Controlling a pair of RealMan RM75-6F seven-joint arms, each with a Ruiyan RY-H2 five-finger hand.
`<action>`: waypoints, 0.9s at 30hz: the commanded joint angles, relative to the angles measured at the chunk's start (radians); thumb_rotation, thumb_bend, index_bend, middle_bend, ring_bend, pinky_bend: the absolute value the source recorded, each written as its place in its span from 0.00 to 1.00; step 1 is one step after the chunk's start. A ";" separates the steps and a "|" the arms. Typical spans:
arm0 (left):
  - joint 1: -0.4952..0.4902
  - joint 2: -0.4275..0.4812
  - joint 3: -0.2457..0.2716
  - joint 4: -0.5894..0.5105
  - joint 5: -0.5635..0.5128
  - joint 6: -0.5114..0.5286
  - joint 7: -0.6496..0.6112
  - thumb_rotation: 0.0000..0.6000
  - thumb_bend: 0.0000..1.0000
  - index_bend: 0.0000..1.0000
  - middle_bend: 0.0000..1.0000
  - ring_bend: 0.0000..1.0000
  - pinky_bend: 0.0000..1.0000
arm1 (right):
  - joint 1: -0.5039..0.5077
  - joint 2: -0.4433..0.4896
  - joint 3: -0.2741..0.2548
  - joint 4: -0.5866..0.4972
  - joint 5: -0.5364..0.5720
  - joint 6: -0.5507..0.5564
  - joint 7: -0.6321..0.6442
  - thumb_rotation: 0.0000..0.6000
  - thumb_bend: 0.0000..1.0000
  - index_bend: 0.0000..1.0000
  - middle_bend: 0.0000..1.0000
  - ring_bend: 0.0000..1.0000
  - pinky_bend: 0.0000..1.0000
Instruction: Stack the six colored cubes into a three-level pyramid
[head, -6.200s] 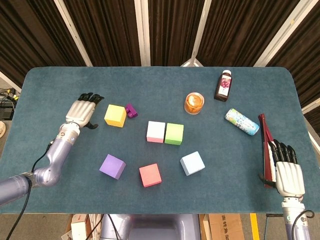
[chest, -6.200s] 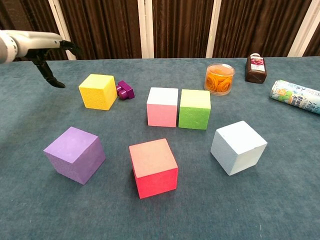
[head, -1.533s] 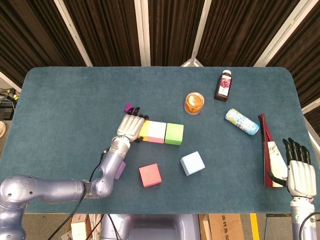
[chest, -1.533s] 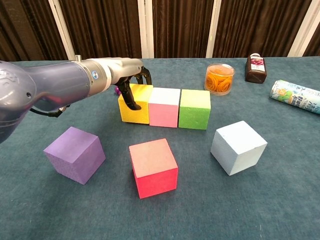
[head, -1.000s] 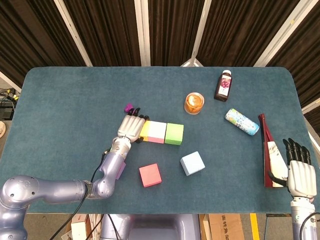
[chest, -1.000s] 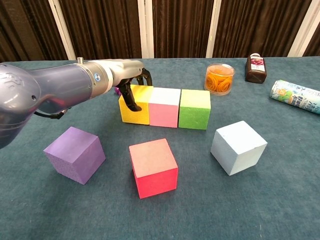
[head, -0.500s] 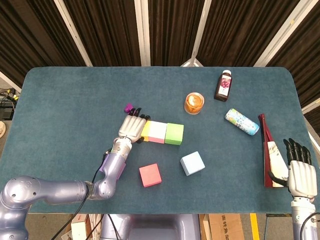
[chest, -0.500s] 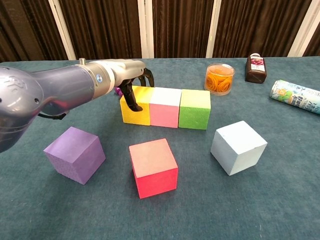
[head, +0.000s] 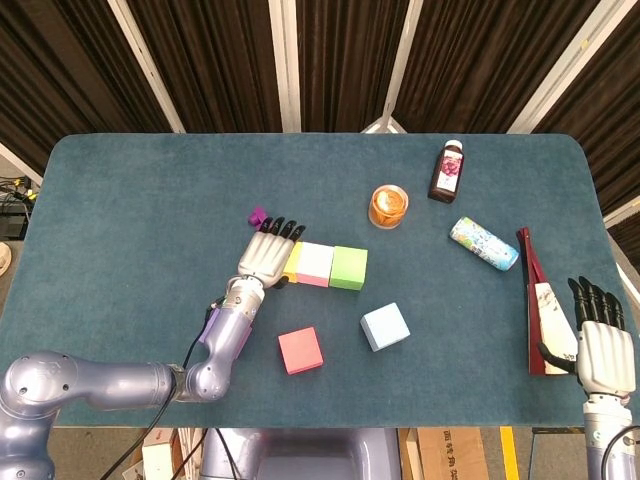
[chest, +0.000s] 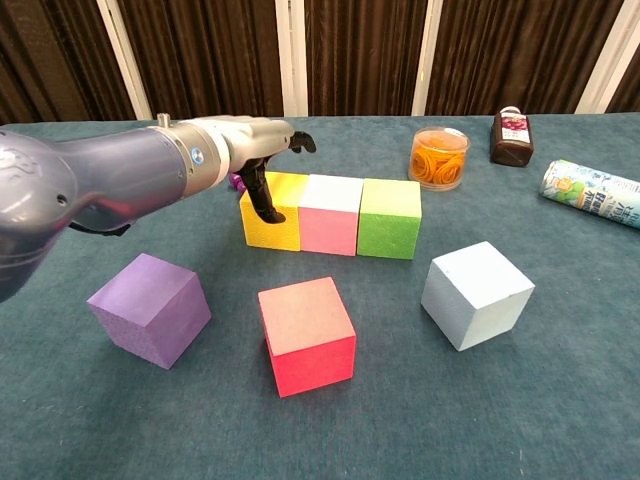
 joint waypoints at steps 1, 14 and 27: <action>0.012 0.050 -0.012 -0.074 0.036 0.021 -0.013 1.00 0.33 0.06 0.01 0.00 0.00 | 0.000 0.000 0.000 0.001 0.002 -0.002 -0.001 1.00 0.20 0.07 0.07 0.02 0.00; 0.347 0.460 0.151 -0.476 0.594 0.280 -0.335 1.00 0.33 0.08 0.01 0.00 0.00 | 0.014 -0.003 -0.023 0.000 -0.012 -0.042 -0.012 1.00 0.20 0.07 0.06 0.02 0.00; 0.729 0.643 0.326 -0.279 1.004 0.659 -0.751 1.00 0.33 0.08 0.03 0.00 0.00 | 0.068 0.050 -0.073 -0.090 -0.115 -0.141 0.020 1.00 0.20 0.08 0.07 0.02 0.00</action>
